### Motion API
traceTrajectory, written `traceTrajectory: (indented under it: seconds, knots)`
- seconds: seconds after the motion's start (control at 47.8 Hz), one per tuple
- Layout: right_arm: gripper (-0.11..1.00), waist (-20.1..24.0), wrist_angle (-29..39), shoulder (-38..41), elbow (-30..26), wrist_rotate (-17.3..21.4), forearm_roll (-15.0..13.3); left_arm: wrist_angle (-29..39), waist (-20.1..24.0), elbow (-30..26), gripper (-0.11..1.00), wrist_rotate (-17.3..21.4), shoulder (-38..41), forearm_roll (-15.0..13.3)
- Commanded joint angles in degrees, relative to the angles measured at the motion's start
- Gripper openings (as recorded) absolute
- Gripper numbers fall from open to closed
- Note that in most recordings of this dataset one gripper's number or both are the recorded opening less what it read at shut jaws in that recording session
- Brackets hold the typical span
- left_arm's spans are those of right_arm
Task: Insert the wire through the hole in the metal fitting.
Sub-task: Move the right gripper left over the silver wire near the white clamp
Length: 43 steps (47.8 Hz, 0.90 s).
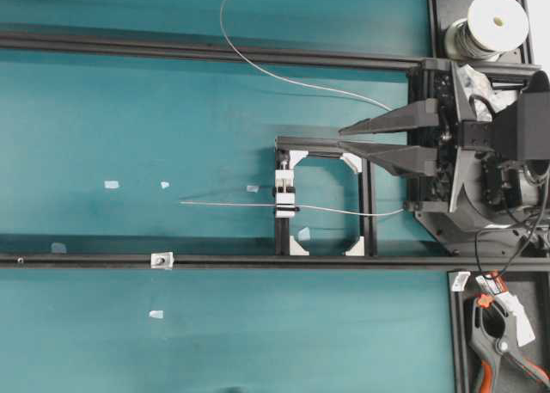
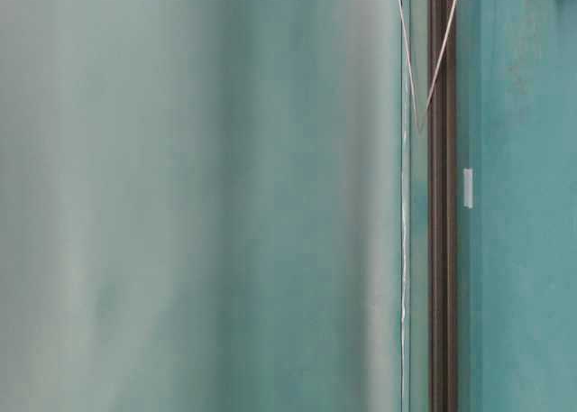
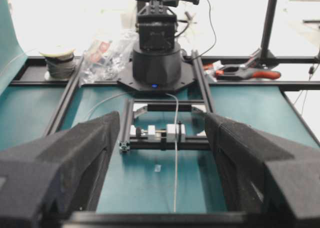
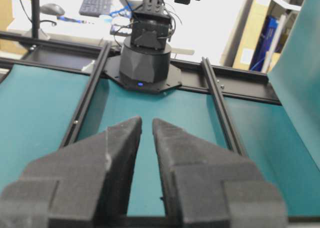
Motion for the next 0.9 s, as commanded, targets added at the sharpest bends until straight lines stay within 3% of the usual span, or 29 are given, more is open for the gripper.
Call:
traceTrajectory:
  seconds: [0.0, 0.042, 0.146, 0.23, 0.314, 0.502, 0.627, 0.732, 0.794, 0.878]
  knots:
    - [0.24, 0.0, -0.7, 0.4, -1.0, 0.6, 0.0, -0.1, 0.4, -1.1, 0.24, -0.6, 0.5, -2.6]
    - [0.22, -0.1, -1.0, 0.4, -0.4, 1.0, 0.0, 0.0, 0.4, -1.1, 0.22, -0.6, 0.7, -2.6]
    - [0.02, 0.0, -1.0, 0.7, -0.3, 2.8, 0.0, 0.0, 0.4, -1.2, 0.02, -0.5, 0.7, -2.6]
    - [-0.03, 0.0, -0.4, 1.0, -0.4, 5.4, 0.0, 0.1, 0.2, -1.3, -0.07, -0.1, 1.0, -2.5]
    - [-0.03, 0.0, 0.5, 1.8, -0.5, 7.5, 0.0, 0.3, 0.1, -1.5, -0.1, 0.3, 1.3, -2.4]
    - [-0.03, 0.0, 0.9, 4.4, -1.1, 8.2, 0.0, 0.3, 0.3, -1.7, -0.08, 0.4, 4.1, -2.4]
    - [-0.03, 0.0, 0.8, 6.9, -1.9, 8.2, 0.0, 0.3, 0.4, -2.2, 0.04, 0.4, 8.0, -2.3]
    - [-0.01, 0.0, 0.8, 8.9, -2.9, 8.2, 0.0, 0.2, 0.4, -2.6, 0.25, 0.4, 10.5, -2.3]
    - [0.07, 0.0, 0.7, 9.8, -3.2, 8.2, 0.0, 0.1, 0.4, -2.5, 0.44, 0.5, 11.2, -2.3]
    - [0.27, 0.0, 0.7, 11.0, -3.5, 8.2, 0.0, -0.2, 0.4, -2.3, 0.68, 1.1, 11.9, -2.3]
